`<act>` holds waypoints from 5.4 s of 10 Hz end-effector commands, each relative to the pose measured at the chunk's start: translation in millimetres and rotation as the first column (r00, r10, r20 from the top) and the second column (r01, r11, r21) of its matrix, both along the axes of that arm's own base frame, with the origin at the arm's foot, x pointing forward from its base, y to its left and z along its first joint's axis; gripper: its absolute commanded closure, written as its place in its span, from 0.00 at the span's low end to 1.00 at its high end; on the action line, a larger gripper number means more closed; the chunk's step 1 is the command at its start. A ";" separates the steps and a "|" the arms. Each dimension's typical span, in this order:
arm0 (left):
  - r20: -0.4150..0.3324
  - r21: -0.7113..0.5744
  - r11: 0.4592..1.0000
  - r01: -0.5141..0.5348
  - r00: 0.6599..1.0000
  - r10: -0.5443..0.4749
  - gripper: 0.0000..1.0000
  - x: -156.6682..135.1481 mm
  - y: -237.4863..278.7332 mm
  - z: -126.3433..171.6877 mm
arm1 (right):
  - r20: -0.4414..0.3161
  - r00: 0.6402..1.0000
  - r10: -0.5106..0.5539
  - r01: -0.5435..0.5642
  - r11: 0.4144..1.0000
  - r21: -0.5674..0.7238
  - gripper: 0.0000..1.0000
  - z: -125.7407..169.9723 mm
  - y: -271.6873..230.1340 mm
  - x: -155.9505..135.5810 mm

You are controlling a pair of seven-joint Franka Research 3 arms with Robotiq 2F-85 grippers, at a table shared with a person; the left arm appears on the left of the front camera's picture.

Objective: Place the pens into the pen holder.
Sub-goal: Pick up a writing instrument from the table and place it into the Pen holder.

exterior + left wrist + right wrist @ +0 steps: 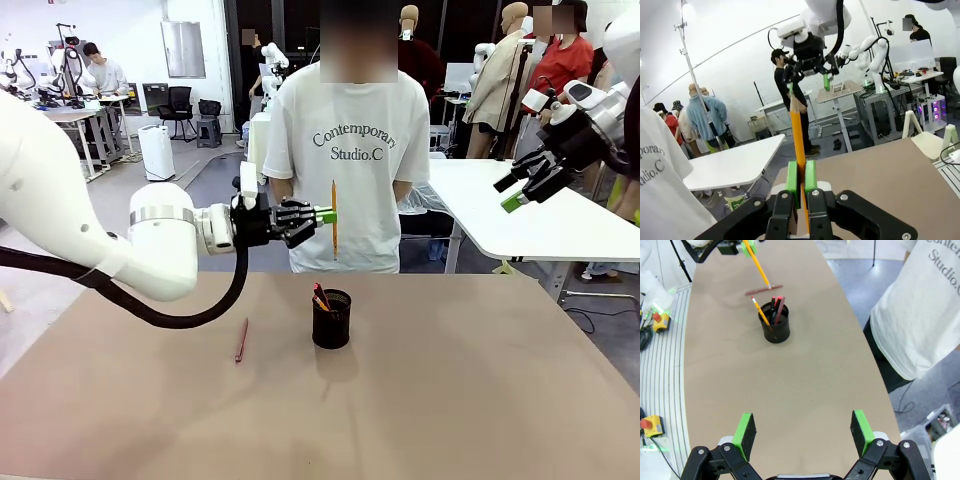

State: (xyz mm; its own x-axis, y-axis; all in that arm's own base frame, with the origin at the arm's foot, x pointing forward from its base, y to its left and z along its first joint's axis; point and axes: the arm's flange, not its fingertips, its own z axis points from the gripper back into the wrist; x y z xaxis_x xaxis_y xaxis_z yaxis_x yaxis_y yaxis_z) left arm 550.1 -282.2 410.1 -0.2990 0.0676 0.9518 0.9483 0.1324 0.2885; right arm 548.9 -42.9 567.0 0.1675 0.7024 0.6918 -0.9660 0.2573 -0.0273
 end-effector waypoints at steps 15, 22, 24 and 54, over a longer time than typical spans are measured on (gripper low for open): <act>-0.133 0.068 0.997 0.048 0.990 -0.039 0.00 32.4 -15.9 -76.3 | -0.002 1.000 0.003 -0.003 1.000 -0.008 0.00 2.5 -0.2 -1.1; -0.119 0.076 0.995 0.060 0.992 -0.051 0.00 30.3 -12.1 -66.4 | -0.002 1.000 0.003 -0.003 1.000 -0.008 0.00 2.5 -0.2 -1.1; -0.114 0.063 0.997 0.040 0.993 -0.032 0.00 28.0 -15.4 -68.0 | -0.002 1.000 0.003 -0.003 1.000 -0.008 0.00 2.5 -0.2 -1.1; -0.092 0.987 0.131 -0.088 0.357 0.930 0.00 -8.0 55.4 14.9 | -0.002 1.000 0.003 -0.003 1.000 -0.008 0.00 2.5 -0.2 -1.1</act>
